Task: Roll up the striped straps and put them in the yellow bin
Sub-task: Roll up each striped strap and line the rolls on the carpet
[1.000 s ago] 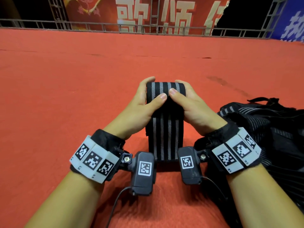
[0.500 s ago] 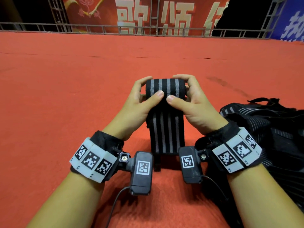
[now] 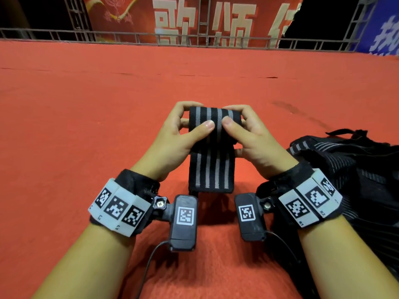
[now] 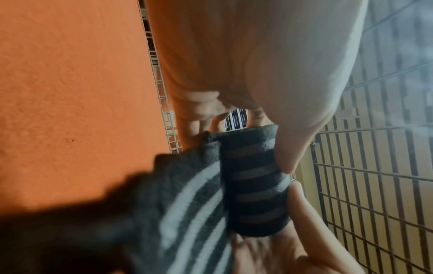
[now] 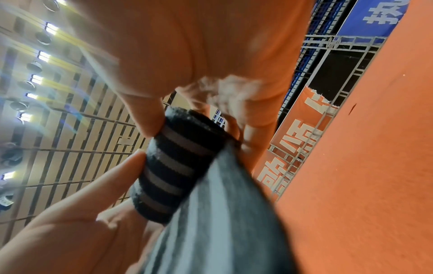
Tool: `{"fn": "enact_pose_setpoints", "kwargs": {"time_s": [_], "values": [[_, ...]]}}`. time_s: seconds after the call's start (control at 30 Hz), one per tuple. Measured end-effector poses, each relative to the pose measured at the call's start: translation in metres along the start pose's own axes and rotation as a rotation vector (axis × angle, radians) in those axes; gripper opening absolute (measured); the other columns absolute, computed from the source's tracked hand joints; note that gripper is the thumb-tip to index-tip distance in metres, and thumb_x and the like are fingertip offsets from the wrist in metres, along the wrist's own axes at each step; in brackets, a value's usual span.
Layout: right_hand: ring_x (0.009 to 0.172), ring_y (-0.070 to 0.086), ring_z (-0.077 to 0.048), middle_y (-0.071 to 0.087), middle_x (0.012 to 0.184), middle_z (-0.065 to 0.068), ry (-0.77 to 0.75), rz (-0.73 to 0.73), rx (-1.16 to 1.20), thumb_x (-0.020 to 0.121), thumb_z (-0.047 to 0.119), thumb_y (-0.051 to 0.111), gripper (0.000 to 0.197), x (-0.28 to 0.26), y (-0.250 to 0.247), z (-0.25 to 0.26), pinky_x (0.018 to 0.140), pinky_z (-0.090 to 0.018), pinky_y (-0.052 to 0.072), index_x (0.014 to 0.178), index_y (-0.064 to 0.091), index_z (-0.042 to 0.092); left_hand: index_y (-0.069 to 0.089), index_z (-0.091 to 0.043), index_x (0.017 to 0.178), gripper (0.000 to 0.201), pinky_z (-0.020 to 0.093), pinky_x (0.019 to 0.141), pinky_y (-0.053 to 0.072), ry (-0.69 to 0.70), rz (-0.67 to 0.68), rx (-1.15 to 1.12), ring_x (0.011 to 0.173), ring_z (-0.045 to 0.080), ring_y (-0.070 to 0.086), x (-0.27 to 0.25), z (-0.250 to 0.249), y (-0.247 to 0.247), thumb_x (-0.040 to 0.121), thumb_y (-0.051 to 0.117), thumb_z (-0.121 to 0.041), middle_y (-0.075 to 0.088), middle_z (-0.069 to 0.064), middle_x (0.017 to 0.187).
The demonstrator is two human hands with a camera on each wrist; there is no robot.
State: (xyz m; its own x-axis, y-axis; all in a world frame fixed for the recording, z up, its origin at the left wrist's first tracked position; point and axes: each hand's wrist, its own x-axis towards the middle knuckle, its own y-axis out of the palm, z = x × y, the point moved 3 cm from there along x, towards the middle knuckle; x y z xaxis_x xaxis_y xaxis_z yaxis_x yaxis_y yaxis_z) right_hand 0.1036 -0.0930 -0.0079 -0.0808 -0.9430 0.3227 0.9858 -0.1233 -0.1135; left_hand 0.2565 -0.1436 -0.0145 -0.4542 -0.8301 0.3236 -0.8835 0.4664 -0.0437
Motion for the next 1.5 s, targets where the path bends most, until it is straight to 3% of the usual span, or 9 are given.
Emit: {"fn": "enact_pose_setpoints", "kwargs": {"time_s": [0.17,0.4,0.53,0.63,0.73,0.87,1.07,1.37,1.5], "values": [[0.082,0.060,-0.014,0.059,0.102,-0.005,-0.117,-0.019,-0.018,0.079,0.022,0.067,0.035,-0.001,-0.001,0.003,0.071,-0.029,0.053,0.112,0.055,0.022,0.055,-0.030,0.115,0.035,0.031,0.070,0.054,-0.077,0.003,-0.065,0.087,0.009,0.065,0.000,0.002,0.005,0.085,0.066,-0.045,0.064,-0.005,0.103],[0.094,0.060,-0.016,0.058,0.103,-0.004,0.038,-0.053,0.048,0.083,0.029,0.065,0.042,0.004,-0.002,-0.007,0.077,-0.035,0.054,0.121,0.052,0.018,0.052,-0.030,0.123,0.063,0.035,0.084,0.057,-0.032,-0.030,-0.046,0.102,0.017,0.067,0.000,0.005,0.001,0.067,0.079,-0.043,0.063,0.003,0.111],[0.092,0.063,-0.016,0.058,0.111,-0.005,-0.020,-0.111,0.044,0.075,0.027,0.068,0.053,0.004,-0.002,-0.006,0.072,-0.032,0.056,0.124,0.051,0.019,0.049,-0.026,0.125,0.056,0.036,0.077,0.057,-0.112,-0.015,-0.143,0.097,0.019,0.069,0.002,0.008,0.000,0.075,0.073,-0.037,0.062,0.009,0.116],[0.099,0.063,-0.023,0.059,0.115,-0.011,0.099,-0.075,0.128,0.083,0.026,0.068,0.043,0.005,0.000,-0.013,0.078,-0.044,0.058,0.121,0.051,0.016,0.048,-0.031,0.129,0.063,0.036,0.076,0.058,-0.037,-0.025,-0.047,0.099,0.019,0.069,0.001,0.008,-0.003,0.073,0.078,-0.030,0.062,0.011,0.118],[0.091,0.064,-0.024,0.058,0.112,-0.010,0.079,-0.048,0.121,0.083,0.018,0.067,0.042,0.003,-0.002,-0.013,0.065,-0.042,0.059,0.121,0.049,0.017,0.047,-0.032,0.131,0.066,0.035,0.078,0.058,-0.043,-0.026,-0.049,0.102,0.017,0.068,0.002,0.013,0.000,0.073,0.078,-0.033,0.062,0.008,0.120],[0.094,0.064,-0.023,0.056,0.118,-0.010,-0.004,-0.085,0.077,0.077,0.022,0.067,0.050,0.002,-0.002,-0.010,0.075,-0.043,0.059,0.123,0.048,0.024,0.049,-0.028,0.126,0.053,0.039,0.075,0.056,-0.111,-0.020,-0.120,0.092,0.022,0.070,0.003,0.014,0.002,0.082,0.076,-0.038,0.068,0.004,0.106],[0.089,0.069,-0.019,0.058,0.117,-0.013,0.144,-0.088,0.062,0.090,0.016,0.066,0.037,0.003,0.001,-0.016,0.068,-0.044,0.060,0.122,0.049,0.015,0.050,-0.035,0.125,0.050,0.038,0.080,0.058,-0.051,-0.051,-0.038,0.110,0.031,0.064,0.003,0.014,-0.002,0.081,0.072,-0.036,0.069,0.007,0.113],[0.084,0.065,-0.027,0.061,0.110,-0.013,0.375,-0.081,-0.054,0.093,0.025,0.061,0.033,0.009,0.051,-0.036,0.058,-0.040,0.053,0.121,0.050,0.009,0.040,-0.018,0.137,0.057,0.046,0.098,0.052,-0.272,-0.148,0.093,0.111,0.021,0.064,-0.010,0.037,-0.036,0.091,0.066,-0.038,0.062,0.006,0.125],[0.059,0.055,-0.015,0.060,0.078,-0.001,0.576,-0.007,-0.117,0.087,0.033,0.067,0.031,0.032,0.095,-0.064,0.048,-0.027,0.038,0.107,0.055,0.012,0.050,-0.013,0.127,0.040,0.047,0.099,0.051,-0.367,-0.189,0.225,0.109,0.021,0.064,-0.014,0.058,-0.078,0.095,0.060,-0.035,0.064,0.006,0.118]]}}
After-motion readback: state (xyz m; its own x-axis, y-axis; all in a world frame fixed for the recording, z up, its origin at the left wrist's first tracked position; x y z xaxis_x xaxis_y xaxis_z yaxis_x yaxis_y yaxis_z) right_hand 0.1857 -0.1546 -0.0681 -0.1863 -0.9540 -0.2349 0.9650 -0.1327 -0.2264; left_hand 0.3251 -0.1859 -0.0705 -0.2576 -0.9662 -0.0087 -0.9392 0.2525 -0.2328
